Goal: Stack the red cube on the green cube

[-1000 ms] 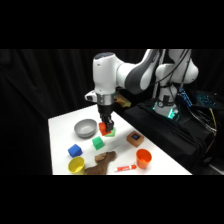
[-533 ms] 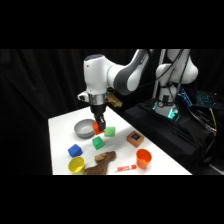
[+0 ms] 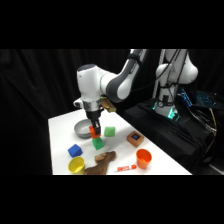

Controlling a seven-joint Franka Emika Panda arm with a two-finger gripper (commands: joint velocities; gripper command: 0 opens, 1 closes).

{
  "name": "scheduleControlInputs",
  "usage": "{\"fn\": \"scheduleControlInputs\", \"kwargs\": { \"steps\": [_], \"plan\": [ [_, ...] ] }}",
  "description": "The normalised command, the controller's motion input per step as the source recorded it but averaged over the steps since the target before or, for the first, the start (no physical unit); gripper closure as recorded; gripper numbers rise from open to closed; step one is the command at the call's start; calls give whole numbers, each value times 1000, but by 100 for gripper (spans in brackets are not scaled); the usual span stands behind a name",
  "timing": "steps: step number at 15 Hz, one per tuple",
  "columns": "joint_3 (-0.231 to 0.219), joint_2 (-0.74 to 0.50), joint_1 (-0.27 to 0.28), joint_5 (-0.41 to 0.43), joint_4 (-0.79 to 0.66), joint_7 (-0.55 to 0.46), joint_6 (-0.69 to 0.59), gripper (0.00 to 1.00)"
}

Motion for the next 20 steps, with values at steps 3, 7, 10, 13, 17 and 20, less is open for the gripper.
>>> {"fn": "scheduleControlInputs", "kwargs": {
  "steps": [3,7,10,13,17,20],
  "plan": [
    [48,154,-65,85,217,-125,-69,74],
    [59,138,-58,95,175,-126,-43,74],
    [61,95,-60,103,146,-126,-30,74],
    [60,76,-64,104,122,-125,-13,74],
    [62,64,-73,111,94,-133,8,74],
    [61,47,-65,98,68,-135,46,23]
  ]
}}
